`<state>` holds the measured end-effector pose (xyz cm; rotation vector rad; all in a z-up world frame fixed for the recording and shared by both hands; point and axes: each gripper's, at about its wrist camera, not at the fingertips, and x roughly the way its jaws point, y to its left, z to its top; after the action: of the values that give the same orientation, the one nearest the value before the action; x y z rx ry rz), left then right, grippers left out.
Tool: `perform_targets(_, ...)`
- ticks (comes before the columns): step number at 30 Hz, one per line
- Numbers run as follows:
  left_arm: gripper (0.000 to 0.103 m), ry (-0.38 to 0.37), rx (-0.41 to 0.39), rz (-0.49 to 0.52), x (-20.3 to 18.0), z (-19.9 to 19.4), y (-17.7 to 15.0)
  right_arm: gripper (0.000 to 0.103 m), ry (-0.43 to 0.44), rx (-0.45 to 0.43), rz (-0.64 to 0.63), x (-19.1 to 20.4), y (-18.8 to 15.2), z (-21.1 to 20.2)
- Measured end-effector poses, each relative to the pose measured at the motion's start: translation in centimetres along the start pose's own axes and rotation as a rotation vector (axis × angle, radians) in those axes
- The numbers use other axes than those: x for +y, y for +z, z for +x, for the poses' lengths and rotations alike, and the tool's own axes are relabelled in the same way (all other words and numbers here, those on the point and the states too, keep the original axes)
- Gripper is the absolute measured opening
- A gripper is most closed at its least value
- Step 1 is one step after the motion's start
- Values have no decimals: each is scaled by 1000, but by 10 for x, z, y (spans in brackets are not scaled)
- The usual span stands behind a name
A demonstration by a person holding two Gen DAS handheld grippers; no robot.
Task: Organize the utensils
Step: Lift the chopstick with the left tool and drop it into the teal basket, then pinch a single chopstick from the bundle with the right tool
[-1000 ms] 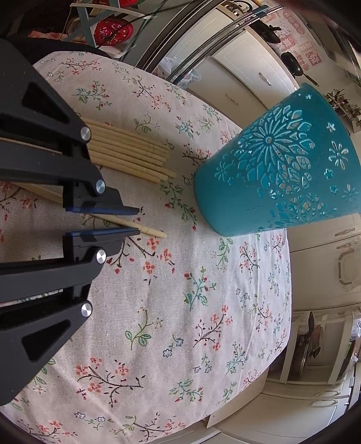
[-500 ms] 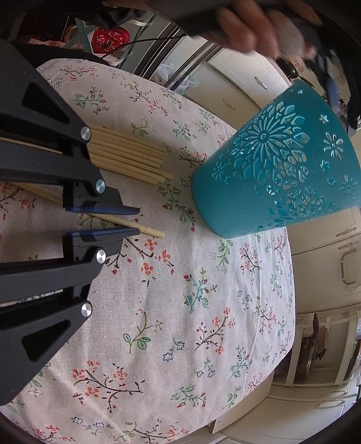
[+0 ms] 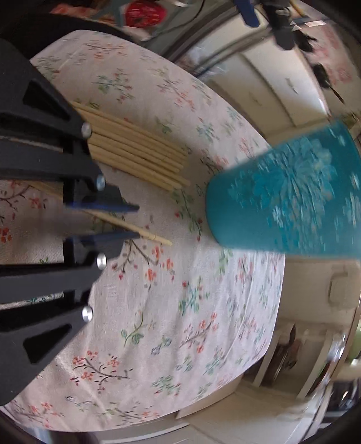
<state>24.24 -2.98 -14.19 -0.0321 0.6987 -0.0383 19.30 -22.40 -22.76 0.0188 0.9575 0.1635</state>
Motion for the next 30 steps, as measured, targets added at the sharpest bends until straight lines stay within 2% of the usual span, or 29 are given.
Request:
perform_targets(2,78,-1,34,9,7,-1,-10,9,29,47,-37,3,2,-1)
perform_targets(5,78,10,39,25,8,-8,-18,10,-3,85,-77,6,2,-3)
perform_targets(8,78,7,49,16,11,-12,-24,10,-48,72,-64,12,-1,-3)
perform_targets(11,79,7,51,12,15,-17,-27,8,-57,39,-37,16,-5,-3)
perform_targets(14,81,5,49,6,17,-22,-26,6,-7,-2,64,6,-11,-5)
perform_targets(18,83,-5,60,-5,23,-24,-29,6,76,-9,188,-8,-14,-9)
perform_targets(21,83,-9,69,-16,28,-25,-31,6,117,-16,221,-8,-14,-12)
perform_targets(30,83,-20,67,-28,31,-29,-31,6,235,-101,260,-2,-21,-58)
